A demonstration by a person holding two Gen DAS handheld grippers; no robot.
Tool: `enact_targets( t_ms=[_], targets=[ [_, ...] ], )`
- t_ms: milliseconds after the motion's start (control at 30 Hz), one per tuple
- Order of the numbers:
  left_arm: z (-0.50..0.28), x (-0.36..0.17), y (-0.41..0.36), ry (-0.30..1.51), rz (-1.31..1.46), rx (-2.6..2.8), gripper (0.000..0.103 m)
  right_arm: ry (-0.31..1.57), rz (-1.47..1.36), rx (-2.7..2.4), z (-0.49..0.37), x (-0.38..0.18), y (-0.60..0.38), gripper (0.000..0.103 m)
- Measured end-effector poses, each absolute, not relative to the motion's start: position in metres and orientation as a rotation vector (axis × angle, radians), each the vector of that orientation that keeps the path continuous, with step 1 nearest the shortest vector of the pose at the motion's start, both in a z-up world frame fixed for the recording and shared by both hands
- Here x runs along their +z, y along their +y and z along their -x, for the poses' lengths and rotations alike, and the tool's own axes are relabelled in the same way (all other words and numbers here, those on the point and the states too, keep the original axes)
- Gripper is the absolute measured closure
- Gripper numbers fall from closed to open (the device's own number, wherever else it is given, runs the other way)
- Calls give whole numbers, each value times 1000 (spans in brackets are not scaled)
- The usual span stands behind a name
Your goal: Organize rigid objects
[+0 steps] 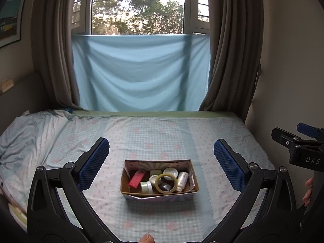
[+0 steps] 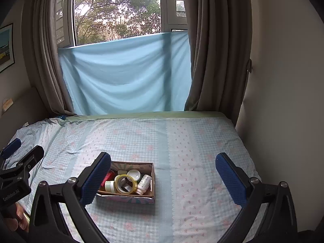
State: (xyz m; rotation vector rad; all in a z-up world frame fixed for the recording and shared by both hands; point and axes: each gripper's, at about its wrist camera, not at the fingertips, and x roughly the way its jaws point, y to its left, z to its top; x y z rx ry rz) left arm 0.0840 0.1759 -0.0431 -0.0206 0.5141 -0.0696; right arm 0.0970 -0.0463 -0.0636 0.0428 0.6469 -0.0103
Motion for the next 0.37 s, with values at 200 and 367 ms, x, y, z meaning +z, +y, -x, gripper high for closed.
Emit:
enact_targets(
  t_ms=[200, 367],
  targets=[
    [-86, -49, 180, 538, 74, -90, 0, 652, -43, -8, -98, -63, -47, 0],
    [-84, -48, 180, 523, 53, -73, 0, 657, -47, -9, -99, -64, -48, 0]
  ],
)
